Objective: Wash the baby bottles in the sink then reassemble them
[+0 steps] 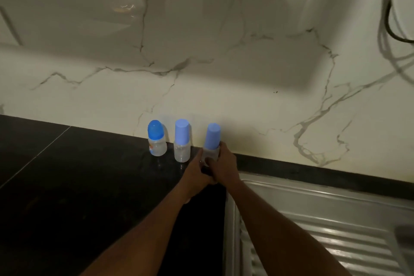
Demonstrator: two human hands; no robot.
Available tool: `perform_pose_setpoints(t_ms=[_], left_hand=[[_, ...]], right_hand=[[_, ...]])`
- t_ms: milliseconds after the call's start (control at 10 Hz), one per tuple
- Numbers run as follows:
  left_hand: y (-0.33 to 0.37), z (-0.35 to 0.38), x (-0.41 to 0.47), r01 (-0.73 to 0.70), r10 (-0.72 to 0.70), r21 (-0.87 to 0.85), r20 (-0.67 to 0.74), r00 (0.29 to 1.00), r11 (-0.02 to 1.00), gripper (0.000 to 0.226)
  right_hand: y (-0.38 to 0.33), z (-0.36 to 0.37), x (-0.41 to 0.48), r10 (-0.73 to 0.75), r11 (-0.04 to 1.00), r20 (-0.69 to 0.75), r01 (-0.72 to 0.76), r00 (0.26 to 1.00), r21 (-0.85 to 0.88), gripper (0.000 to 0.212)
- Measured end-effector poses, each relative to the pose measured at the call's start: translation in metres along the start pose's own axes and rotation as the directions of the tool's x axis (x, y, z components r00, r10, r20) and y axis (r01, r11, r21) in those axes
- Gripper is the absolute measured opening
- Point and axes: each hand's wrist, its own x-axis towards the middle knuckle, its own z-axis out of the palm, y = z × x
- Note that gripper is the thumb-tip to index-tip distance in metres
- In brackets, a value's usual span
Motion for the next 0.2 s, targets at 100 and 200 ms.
perform_pose_setpoints(t_ms=[100, 200], left_hand=[[-0.0072, 0.0006, 0.0042, -0.004, 0.004, -0.046, 0.007, 1.000, 0.999, 0.084], [-0.0094, 0.0009, -0.0012, -0.044, 0.043, -0.030, -0.037, 0.998, 0.999, 0.087]], right_hand=[[0.0041, 0.0023, -0.0003, 0.035, 0.999, 0.018, -0.036, 0.999, 0.017, 0.046], [0.0128, 0.0070, -0.0018, 0.122, 0.988, 0.001, -0.121, 0.993, 0.095, 0.076]])
